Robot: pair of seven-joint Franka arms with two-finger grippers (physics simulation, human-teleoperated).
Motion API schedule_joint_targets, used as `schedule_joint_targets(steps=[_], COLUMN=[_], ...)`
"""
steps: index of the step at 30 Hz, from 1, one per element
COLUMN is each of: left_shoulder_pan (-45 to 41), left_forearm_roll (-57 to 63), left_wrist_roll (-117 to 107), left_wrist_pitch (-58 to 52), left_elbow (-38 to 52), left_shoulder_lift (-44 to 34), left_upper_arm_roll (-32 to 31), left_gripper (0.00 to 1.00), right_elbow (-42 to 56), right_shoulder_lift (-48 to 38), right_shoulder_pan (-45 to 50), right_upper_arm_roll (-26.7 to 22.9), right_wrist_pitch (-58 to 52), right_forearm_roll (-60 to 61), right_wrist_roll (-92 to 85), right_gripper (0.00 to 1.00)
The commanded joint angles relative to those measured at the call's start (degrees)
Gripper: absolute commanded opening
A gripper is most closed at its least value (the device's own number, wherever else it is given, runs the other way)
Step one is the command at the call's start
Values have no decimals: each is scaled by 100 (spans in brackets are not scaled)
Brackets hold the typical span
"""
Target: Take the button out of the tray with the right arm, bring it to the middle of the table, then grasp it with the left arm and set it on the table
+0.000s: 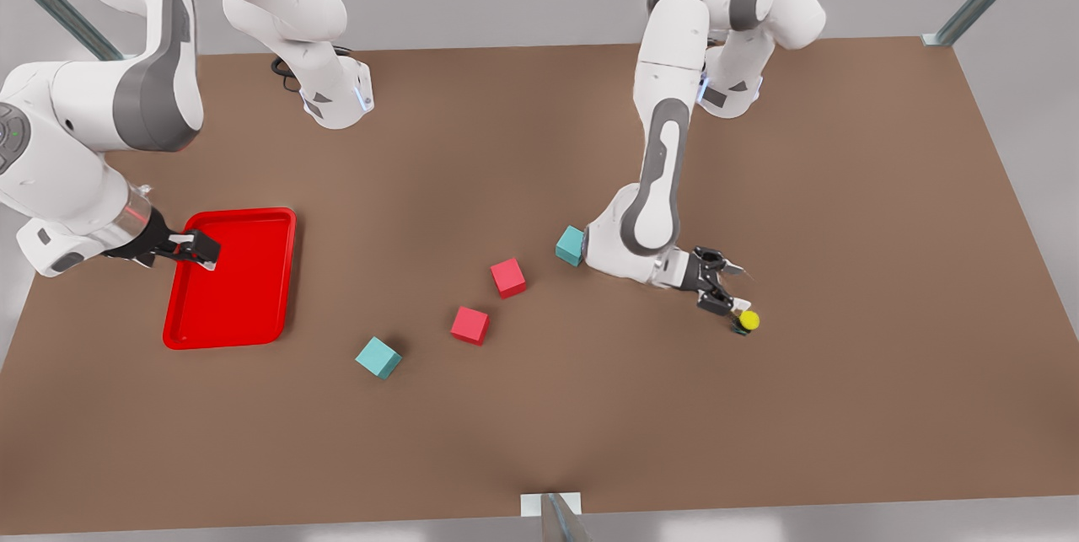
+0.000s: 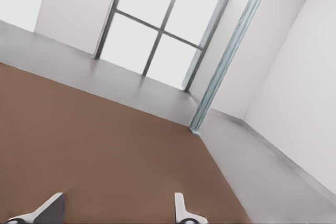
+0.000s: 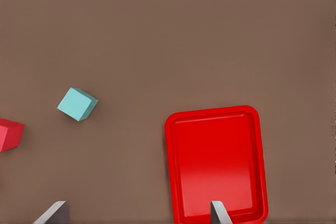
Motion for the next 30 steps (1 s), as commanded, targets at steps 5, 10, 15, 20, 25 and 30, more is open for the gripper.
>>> schedule_joint_targets(steps=[5, 10, 15, 20, 25, 30], left_shoulder_pan=[687, 4439, 4581, 4712, 4686, 4677], left_forearm_roll=[-6198, -3746, -3667, -3746, -3755, -3755], left_wrist_roll=[15431, 15220, 15343, 15756, 15704, 15695], left_wrist_pitch=[-2773, -3233, -2010, -2063, -2081, -2081], left_elbow=[1772, 2312, 878, 886, 886, 895], left_shoulder_lift=[-853, -3146, -3665, -3692, -3639, -3604], left_upper_arm_roll=[1233, -3046, -3205, -3433, -3424, -3416], left_gripper=[100, 100, 100, 100, 100, 100], right_elbow=[4, 4, 4, 4, -5, -23], right_shoulder_lift=[-7, -7, -7, -7, -7, -7], right_shoulder_pan=[-76, -76, -76, -76, -41, -32], right_upper_arm_roll=[2, 11, 11, 11, 20, 20], right_wrist_pitch=[-5, -5, -5, -5, -5, -5], right_forearm_roll=[-5, -5, -5, 4, 30, 4], right_wrist_roll=[-11, -2, -2, -2, 6, 6], right_gripper=[100, 100, 100, 100, 100, 100])
